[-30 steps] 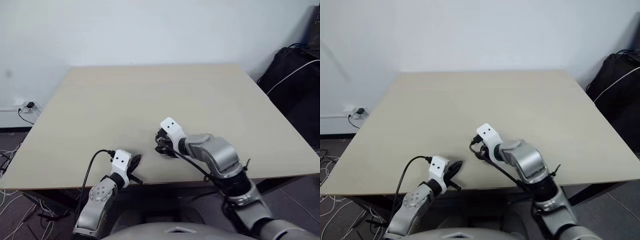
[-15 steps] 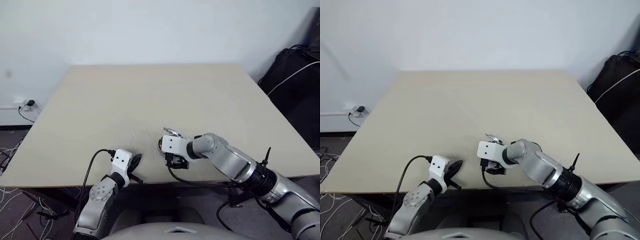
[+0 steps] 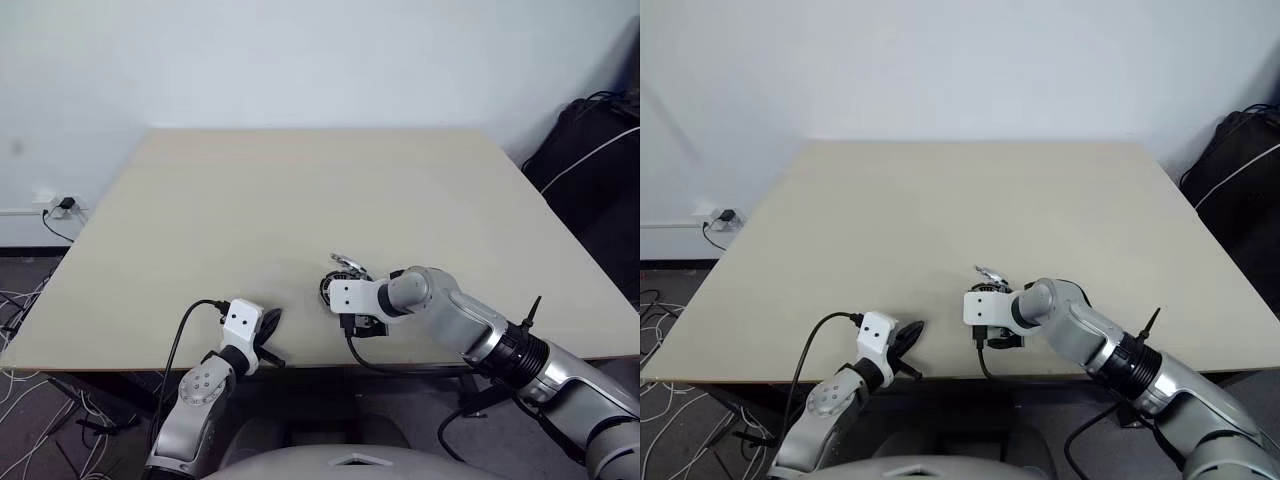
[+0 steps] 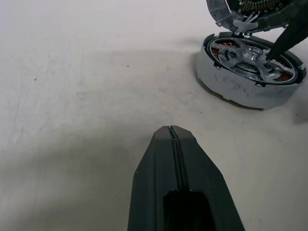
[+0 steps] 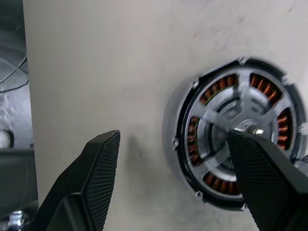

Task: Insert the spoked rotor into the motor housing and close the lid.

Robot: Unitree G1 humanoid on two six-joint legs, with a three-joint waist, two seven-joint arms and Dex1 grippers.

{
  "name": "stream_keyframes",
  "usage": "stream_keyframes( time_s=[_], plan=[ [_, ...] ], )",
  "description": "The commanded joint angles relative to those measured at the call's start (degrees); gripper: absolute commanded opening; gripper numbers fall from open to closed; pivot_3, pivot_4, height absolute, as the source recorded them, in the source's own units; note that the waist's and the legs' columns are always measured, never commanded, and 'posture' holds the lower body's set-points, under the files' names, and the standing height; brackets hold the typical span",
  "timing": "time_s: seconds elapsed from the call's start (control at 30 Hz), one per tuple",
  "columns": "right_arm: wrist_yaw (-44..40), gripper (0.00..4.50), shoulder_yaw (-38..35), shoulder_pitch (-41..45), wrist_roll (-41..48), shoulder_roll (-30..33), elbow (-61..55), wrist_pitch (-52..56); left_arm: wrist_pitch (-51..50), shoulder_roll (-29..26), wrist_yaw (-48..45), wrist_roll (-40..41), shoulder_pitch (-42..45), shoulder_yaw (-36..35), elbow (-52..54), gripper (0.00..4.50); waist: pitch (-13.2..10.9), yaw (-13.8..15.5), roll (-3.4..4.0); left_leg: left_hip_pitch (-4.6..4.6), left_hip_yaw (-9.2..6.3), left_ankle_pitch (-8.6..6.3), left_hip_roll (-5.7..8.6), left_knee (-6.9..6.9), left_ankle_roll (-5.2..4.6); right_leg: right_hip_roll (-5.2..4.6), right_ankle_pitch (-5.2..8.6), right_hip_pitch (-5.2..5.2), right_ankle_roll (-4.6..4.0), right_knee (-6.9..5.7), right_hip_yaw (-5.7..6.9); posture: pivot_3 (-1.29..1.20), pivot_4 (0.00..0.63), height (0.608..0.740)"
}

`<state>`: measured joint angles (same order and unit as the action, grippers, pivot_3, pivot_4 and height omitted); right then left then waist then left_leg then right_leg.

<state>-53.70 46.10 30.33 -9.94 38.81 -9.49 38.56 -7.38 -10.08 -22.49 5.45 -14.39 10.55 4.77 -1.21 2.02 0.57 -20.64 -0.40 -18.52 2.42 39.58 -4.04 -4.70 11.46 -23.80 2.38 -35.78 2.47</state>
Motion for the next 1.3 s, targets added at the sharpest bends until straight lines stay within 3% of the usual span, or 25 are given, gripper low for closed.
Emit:
stream_keyframes(
  time_s=[0.03,0.13,0.2,0.5,0.57,0.73,1.0,1.3],
  plan=[
    [-1.02,3.73,-1.06,-0.10,-1.84,0.35,0.18,-1.63,0.60,0.47,0.36,0.56,0.42,-0.17,3.10,0.00,0.00,0.06,0.00,0.00,0.00,0.00,0.00,0.00,0.00,0.00,0.00,0.00,0.00,0.00,0.00,0.00,0.000,0.740],
    [-1.51,3.73,-1.15,-0.62,-2.97,0.22,0.96,-1.99,0.65,0.59,0.38,0.57,0.39,-0.23,3.09,0.00,0.00,0.13,0.00,0.00,0.00,0.00,0.00,0.00,0.01,-0.01,0.00,0.00,-0.01,0.00,-0.01,0.00,0.000,0.740],
    [-1.60,3.33,-1.36,-0.87,-3.63,0.00,1.38,-2.17,0.67,0.66,0.36,0.51,0.38,-0.22,3.07,0.00,0.01,0.18,-0.01,0.00,0.00,0.00,0.00,0.00,0.01,-0.01,0.00,0.01,-0.01,0.00,-0.01,0.00,0.000,0.740],
    [-0.94,0.45,-3.18,-1.98,-6.20,-2.00,2.56,-2.34,0.86,0.81,0.41,0.58,0.27,-0.39,3.11,0.00,0.14,0.22,-0.15,0.03,-0.01,0.00,-0.02,0.02,0.02,0.00,0.00,0.04,-0.01,-0.01,-0.01,0.00,0.000,0.740],
    [-0.91,0.08,-3.61,-2.22,-6.48,-2.32,2.54,-2.25,0.89,0.85,0.38,0.59,0.32,-0.42,3.00,0.00,0.14,0.18,-0.15,0.06,0.00,0.02,-0.02,0.05,0.03,0.00,-0.01,0.07,-0.01,-0.02,-0.01,0.00,0.000,0.740],
    [-0.47,0.08,-7.28,-3.50,-3.93,-4.96,0.70,4.08,0.95,0.86,0.21,0.58,0.42,-0.44,2.83,0.00,0.16,0.24,-0.15,0.06,0.01,0.03,-0.02,0.14,0.04,0.01,-0.04,0.08,0.02,-0.05,-0.01,0.00,0.000,0.740],
    [0.68,0.08,-14.12,-5.01,3.74,-12.45,-6.10,24.33,0.88,0.71,-0.15,0.57,0.61,-0.31,2.66,0.00,0.15,0.23,-0.13,-0.13,-0.04,0.00,-0.02,0.11,0.03,-0.03,-0.04,-0.10,-0.04,-0.05,-0.12,0.00,0.000,0.740],
    [11.82,0.08,-19.16,-5.21,7.61,-21.50,-3.26,33.36,0.92,0.67,-0.34,0.53,0.72,-0.11,2.51,0.00,0.19,-0.16,-0.08,-0.65,-0.03,-0.06,0.01,0.06,0.28,-0.10,-0.05,-0.69,-0.08,-0.11,-0.16,0.00,0.000,0.740]
  ],
)
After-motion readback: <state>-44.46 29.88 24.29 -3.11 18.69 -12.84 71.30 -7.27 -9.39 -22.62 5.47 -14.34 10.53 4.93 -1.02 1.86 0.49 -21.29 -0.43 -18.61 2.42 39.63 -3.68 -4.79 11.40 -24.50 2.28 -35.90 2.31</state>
